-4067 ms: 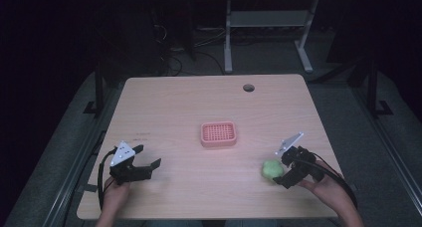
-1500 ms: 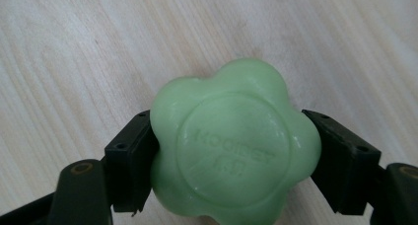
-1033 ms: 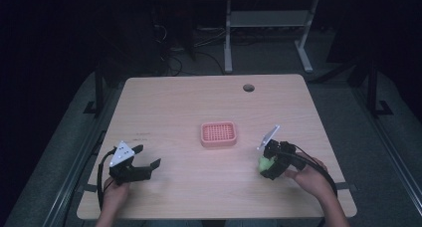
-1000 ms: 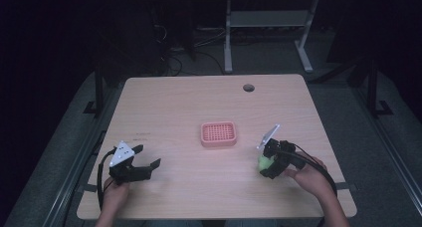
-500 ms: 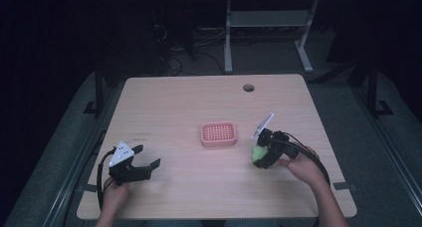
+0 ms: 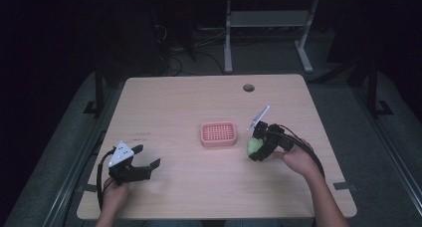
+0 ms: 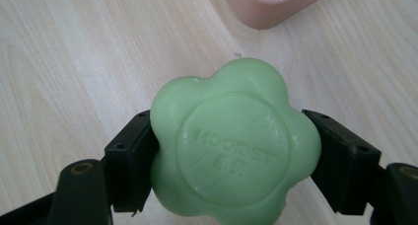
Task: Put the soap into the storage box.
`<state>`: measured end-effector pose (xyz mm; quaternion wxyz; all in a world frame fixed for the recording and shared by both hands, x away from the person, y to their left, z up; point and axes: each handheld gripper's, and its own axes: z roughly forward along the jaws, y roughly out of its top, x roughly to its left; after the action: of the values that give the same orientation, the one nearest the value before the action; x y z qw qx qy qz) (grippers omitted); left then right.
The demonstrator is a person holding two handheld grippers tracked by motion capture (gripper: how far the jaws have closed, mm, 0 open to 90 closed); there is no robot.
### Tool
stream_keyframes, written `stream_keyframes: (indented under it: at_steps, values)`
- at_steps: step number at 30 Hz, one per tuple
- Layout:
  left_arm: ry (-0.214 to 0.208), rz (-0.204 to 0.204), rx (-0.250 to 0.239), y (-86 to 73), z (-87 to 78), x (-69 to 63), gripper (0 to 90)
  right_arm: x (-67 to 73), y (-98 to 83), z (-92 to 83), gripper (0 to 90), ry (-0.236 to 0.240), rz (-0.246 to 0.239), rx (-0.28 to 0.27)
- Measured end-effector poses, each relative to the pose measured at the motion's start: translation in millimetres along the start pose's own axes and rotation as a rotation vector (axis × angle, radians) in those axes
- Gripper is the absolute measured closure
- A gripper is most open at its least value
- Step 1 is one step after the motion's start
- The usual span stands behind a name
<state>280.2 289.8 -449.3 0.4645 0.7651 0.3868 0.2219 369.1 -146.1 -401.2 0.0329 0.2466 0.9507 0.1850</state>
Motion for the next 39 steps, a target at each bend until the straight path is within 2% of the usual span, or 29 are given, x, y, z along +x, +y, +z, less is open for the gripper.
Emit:
stream_keyframes:
  at_steps: [20,30,35,39]
  values:
    - [-0.003,-0.002,0.001,0.0,0.4,-0.1,14.1,-7.1,32.9,-0.9,26.2,0.007,-0.024,-0.011]
    - [-0.003,-0.001,-0.003,0.1,0.1,0.4,14.1,-8.5,56.5,-1.2,26.2,0.018,-0.048,-0.019]
    - [-0.005,-0.005,-0.001,0.2,0.7,0.0,14.0,-8.3,69.9,2.0,26.2,0.045,-0.048,-0.031]
    - [-0.003,-0.002,-0.005,0.1,0.1,1.3,14.1,-7.8,80.5,5.0,26.2,0.045,-0.058,-0.017]
